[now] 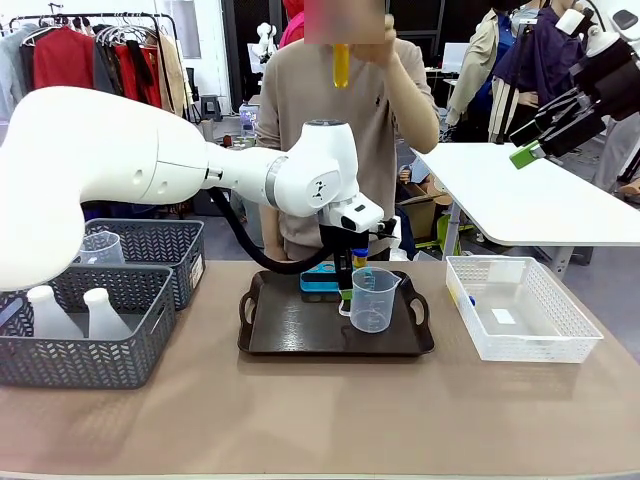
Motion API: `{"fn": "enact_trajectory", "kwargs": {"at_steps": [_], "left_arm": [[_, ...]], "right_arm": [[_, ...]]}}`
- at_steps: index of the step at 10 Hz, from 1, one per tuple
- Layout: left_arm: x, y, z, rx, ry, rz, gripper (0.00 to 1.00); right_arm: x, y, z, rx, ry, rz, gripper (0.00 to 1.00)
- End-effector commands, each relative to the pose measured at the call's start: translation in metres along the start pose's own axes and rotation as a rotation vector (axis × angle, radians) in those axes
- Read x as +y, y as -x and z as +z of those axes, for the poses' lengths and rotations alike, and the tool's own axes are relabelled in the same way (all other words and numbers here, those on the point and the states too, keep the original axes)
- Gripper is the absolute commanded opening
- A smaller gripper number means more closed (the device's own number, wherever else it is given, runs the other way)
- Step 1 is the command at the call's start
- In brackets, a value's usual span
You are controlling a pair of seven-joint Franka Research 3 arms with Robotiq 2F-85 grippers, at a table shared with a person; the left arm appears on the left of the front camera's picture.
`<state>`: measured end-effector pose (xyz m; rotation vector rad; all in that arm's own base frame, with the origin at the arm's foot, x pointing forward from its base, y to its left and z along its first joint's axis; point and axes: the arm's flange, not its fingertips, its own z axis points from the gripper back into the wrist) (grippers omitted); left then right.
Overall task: Prepare the laboratory tools.
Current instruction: Pick up one Large Measuring Cup and place it on the Handle tray, then pick up one Small flask and place it on the Handle tray.
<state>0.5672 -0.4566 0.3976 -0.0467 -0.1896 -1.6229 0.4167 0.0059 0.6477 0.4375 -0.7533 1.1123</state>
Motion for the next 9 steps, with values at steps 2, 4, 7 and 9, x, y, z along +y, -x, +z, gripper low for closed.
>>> {"fn": "enact_trajectory", "kwargs": {"at_steps": [2, 4, 7, 9], "left_arm": [[-0.004, 0.004, 0.012, -0.001, 0.022, 0.01, 1.0], [-0.006, 0.005, 0.019, 0.002, 0.025, 0.015, 1.0], [-0.012, 0.004, 0.033, -0.019, 0.004, 0.001, 1.0], [-0.021, 0.015, 0.06, 0.003, 0.0, 0.048, 1.0]], "right_arm": [[-0.001, -0.002, 0.0, -0.023, -0.005, 0.004, 1.0], [-0.001, -0.002, 0.0, -0.023, -0.005, 0.004, 1.0], [-0.001, -0.002, 0.0, -0.023, -0.005, 0.004, 1.0], [-0.001, -0.002, 0.0, -0.023, -0.005, 0.004, 1.0]]}}
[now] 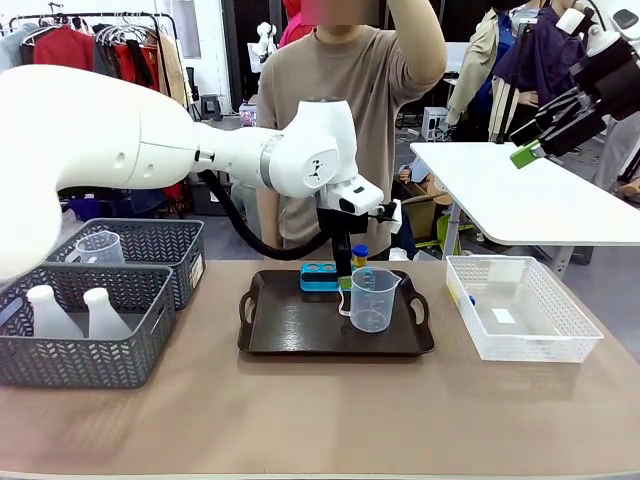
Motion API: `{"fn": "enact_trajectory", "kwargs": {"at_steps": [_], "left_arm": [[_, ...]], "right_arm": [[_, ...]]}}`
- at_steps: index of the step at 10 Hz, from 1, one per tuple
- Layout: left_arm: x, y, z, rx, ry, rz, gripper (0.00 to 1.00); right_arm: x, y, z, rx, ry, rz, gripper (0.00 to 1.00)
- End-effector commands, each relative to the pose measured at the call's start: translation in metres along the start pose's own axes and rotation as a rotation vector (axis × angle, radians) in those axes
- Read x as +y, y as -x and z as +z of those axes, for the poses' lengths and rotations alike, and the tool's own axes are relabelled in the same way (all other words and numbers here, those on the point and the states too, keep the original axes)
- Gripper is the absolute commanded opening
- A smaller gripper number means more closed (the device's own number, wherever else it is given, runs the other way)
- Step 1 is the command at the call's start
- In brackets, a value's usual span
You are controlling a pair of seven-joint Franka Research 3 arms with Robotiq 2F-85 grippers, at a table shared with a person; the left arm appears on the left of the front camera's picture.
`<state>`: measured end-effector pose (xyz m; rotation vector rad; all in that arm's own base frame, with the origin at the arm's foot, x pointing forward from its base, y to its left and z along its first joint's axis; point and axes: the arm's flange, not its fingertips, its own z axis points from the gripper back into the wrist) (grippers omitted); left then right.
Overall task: Prepare the laboratory tools.
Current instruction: Pick up one Small flask and place it on the Handle tray.
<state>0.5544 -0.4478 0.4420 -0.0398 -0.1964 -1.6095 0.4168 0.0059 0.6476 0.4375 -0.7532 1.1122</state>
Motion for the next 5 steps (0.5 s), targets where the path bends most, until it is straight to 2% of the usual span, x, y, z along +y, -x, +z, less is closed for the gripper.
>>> {"fn": "enact_trajectory", "kwargs": {"at_steps": [1, 4, 5], "left_arm": [[-0.011, 0.026, 0.034, 0.024, -0.036, 0.074, 1.0], [-0.03, 0.062, 0.098, 0.053, -0.094, 0.214, 1.0], [-0.036, 0.076, 0.12, 0.067, -0.155, 0.276, 1.0]], "right_arm": [[-0.001, -0.002, 0.0, -0.023, -0.005, 0.005, 1.0], [-0.001, -0.002, 0.0, -0.023, -0.005, 0.005, 1.0], [-0.001, -0.002, 0.0, -0.023, -0.005, 0.005, 1.0]]}}
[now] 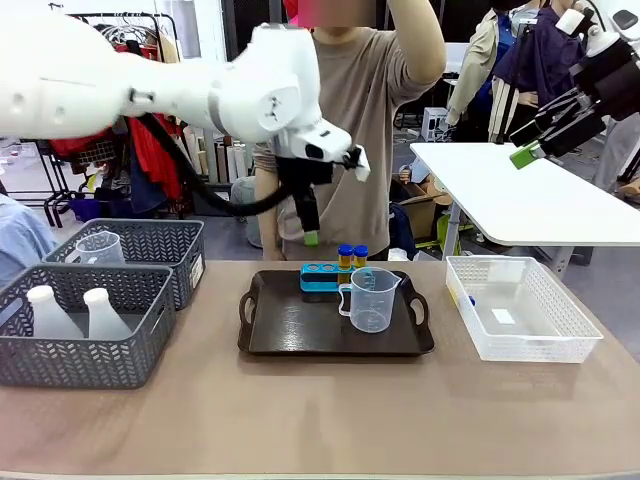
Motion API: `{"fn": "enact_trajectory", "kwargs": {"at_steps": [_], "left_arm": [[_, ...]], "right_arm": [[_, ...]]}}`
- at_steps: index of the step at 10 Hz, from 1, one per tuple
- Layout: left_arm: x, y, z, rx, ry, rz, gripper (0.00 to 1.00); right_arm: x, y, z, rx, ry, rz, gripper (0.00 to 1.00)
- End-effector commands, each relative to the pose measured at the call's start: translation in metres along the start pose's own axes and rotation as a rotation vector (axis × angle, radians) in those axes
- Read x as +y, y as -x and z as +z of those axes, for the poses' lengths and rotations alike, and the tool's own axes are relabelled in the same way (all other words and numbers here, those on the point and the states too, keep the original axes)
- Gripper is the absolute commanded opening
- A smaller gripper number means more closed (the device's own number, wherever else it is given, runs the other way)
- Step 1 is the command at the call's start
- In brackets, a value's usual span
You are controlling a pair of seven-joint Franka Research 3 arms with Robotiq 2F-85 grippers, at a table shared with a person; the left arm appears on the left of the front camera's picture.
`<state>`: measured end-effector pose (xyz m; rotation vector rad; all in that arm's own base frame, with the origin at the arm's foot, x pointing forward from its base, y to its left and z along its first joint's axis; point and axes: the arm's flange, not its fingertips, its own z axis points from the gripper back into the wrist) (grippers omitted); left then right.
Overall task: Prepare the laboratory tools.
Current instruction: Pick up one Small flask and place it on the Handle tray.
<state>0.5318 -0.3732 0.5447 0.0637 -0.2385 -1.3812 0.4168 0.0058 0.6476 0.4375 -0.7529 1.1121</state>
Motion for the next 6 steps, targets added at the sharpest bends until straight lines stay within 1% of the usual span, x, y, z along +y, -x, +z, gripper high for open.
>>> {"fn": "enact_trajectory", "kwargs": {"at_steps": [1, 2, 3, 4, 5, 6], "left_arm": [[-0.013, 0.035, 0.022, 0.029, -0.094, 0.116, 1.0], [-0.011, 0.046, 0.044, 0.041, -0.14, 0.166, 1.0], [-0.008, 0.054, 0.061, 0.05, -0.155, 0.229, 1.0], [-0.004, 0.064, 0.08, 0.095, -0.153, 0.292, 1.0], [-0.001, 0.074, 0.093, 0.133, -0.196, 0.35, 1.0], [0.003, 0.086, 0.1, 0.159, -0.237, 0.436, 1.0]], "right_arm": [[-0.001, -0.002, 0.0, -0.023, -0.005, 0.005, 1.0], [-0.001, -0.002, 0.0, -0.023, -0.005, 0.005, 1.0], [-0.001, -0.002, 0.0, -0.023, -0.005, 0.005, 1.0], [-0.001, -0.002, 0.0, -0.023, -0.005, 0.005, 1.0], [-0.001, -0.002, 0.0, -0.023, -0.005, 0.005, 1.0], [-0.001, -0.002, 0.0, -0.023, -0.005, 0.005, 1.0]]}}
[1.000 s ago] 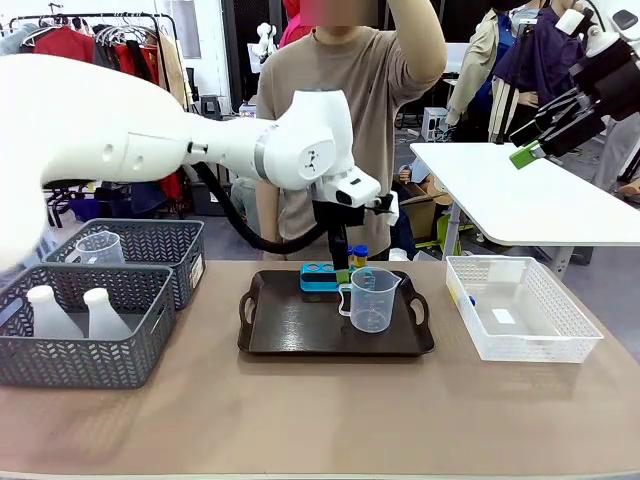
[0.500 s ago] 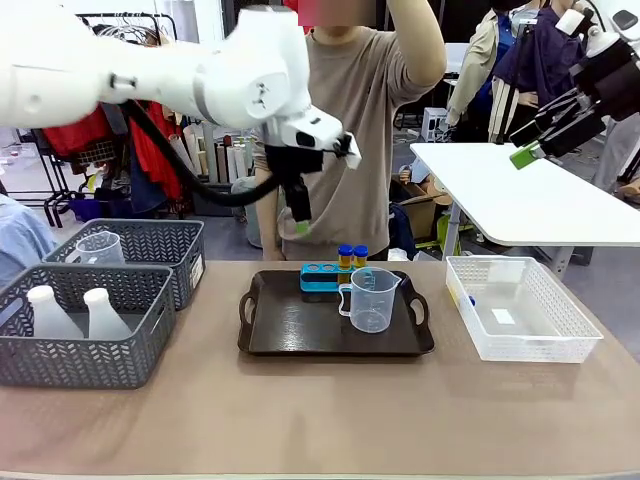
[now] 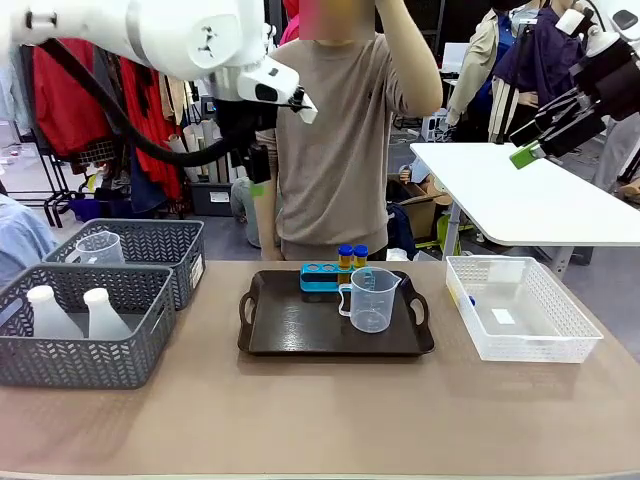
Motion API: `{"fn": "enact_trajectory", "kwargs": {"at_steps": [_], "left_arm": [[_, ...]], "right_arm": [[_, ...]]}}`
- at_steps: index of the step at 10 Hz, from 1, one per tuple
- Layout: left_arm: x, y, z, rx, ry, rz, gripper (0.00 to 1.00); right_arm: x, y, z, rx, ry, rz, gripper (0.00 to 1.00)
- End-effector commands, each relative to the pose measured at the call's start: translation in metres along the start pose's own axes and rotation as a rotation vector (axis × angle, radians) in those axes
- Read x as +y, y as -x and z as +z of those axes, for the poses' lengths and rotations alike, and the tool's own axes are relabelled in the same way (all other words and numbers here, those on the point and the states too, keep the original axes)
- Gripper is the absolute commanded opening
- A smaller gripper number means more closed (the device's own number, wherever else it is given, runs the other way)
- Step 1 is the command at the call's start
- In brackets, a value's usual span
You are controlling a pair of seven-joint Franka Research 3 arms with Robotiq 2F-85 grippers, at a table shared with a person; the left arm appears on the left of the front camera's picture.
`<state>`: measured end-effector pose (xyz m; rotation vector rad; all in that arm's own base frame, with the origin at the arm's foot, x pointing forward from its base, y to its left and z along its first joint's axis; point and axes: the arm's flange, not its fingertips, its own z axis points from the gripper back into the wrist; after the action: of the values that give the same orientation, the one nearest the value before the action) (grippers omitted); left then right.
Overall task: Prepare the laboratory tools.
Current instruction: Pick up one Small flask and place it on the Handle tray.
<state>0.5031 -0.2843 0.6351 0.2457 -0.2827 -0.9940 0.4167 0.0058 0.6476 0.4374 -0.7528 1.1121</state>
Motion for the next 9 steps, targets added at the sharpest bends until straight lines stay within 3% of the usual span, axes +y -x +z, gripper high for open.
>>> {"fn": "enact_trajectory", "kwargs": {"at_steps": [1, 6, 9], "left_arm": [[0.011, 0.02, -0.004, 0.075, -0.085, 0.177, 1.0], [0.056, 0.096, -0.014, 0.169, -0.155, 0.594, 1.0], [0.071, 0.152, -0.035, 0.19, -0.072, 0.766, 1.0]], "right_arm": [[-0.001, -0.002, 0.0, -0.024, -0.005, 0.005, 1.0], [-0.001, -0.002, 0.0, -0.024, -0.005, 0.005, 1.0], [-0.001, -0.002, 0.0, -0.024, -0.005, 0.005, 1.0]]}}
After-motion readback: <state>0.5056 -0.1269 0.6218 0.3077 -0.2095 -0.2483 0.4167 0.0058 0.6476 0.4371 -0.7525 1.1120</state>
